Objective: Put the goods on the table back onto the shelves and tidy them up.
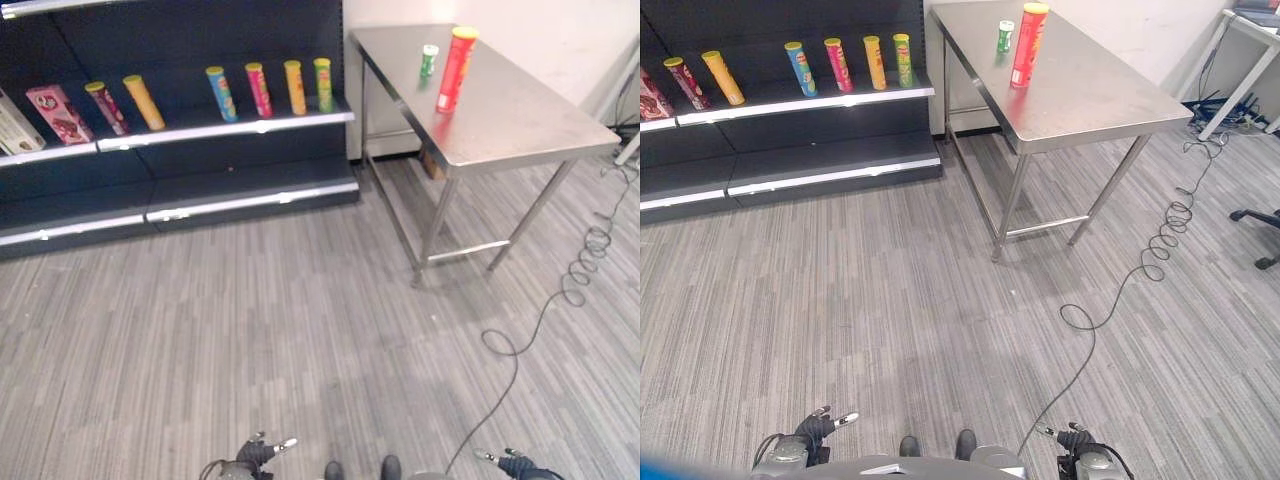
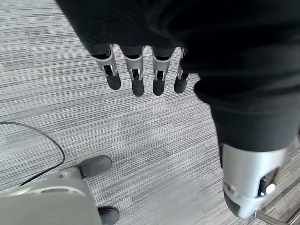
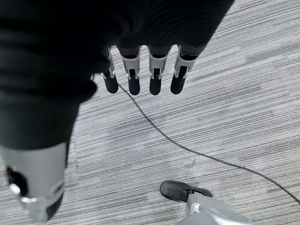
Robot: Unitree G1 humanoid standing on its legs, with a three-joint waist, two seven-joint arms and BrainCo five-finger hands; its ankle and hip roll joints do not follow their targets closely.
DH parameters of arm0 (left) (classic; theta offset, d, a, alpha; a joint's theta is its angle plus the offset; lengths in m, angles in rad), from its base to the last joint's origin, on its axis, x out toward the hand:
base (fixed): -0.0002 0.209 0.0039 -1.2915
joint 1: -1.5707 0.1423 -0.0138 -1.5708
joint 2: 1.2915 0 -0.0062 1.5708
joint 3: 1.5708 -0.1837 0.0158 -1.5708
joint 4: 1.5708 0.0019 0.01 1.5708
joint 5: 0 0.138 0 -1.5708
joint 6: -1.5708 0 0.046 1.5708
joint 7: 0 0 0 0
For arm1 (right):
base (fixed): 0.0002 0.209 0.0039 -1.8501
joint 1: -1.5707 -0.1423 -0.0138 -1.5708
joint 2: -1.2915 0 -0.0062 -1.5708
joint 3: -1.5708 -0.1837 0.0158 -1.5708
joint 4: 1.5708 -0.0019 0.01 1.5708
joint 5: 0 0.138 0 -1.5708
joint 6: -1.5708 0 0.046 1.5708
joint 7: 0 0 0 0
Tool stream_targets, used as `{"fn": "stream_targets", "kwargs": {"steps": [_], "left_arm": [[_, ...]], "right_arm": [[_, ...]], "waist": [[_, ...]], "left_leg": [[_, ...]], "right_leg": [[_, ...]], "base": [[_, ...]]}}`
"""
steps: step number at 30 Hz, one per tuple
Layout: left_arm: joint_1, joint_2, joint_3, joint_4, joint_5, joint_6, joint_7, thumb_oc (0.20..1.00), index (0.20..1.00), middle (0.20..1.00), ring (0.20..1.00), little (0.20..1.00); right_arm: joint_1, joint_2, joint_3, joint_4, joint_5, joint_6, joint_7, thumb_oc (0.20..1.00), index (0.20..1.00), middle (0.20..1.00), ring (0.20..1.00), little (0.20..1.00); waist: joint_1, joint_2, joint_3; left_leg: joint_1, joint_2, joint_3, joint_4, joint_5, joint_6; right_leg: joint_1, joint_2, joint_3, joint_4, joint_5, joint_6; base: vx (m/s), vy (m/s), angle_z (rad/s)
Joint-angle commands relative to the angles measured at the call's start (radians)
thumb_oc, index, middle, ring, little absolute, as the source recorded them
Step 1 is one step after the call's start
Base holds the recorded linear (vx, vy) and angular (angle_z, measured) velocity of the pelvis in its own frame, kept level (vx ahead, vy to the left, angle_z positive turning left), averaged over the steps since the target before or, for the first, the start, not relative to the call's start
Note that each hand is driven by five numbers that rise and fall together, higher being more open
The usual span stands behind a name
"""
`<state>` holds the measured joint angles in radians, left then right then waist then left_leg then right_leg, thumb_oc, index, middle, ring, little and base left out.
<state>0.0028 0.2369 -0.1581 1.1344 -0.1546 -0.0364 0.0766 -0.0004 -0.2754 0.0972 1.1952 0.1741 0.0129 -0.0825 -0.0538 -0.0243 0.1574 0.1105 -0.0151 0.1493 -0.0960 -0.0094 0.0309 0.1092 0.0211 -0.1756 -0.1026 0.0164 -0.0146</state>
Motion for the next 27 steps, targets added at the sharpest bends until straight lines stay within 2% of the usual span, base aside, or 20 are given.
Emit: {"fn": "stream_targets", "kwargs": {"steps": [1,27], "left_arm": [[-0.052,0.018,-0.012,0.029,-0.022,-0.022,0.000,1.000,1.000,1.000,1.000,1.000],[-0.057,0.033,-0.016,0.042,0.008,-0.020,0.008,1.000,1.000,1.000,1.000,1.000]], "right_arm": [[-0.046,-0.026,0.043,0.047,-0.011,-0.014,-0.008,1.000,1.000,1.000,1.000,1.000],[-0.062,-0.036,0.065,0.034,-0.037,-0.015,-0.005,1.000,1.000,1.000,1.000,1.000]], "waist": [[-0.016,0.000,-0.019],[-0.005,-0.004,-0.016]], "left_leg": [[0.019,0.090,-0.031,0.009,-0.040,-0.112],[-0.004,0.079,-0.045,0.009,-0.041,-0.102]], "right_leg": [[0.033,-0.111,0.020,0.015,-0.107,0.153],[0.014,-0.116,0.017,0.015,-0.099,0.158]], "base": [[0.00,0.000,0.00],[0.00,0.000,0.01]]}}
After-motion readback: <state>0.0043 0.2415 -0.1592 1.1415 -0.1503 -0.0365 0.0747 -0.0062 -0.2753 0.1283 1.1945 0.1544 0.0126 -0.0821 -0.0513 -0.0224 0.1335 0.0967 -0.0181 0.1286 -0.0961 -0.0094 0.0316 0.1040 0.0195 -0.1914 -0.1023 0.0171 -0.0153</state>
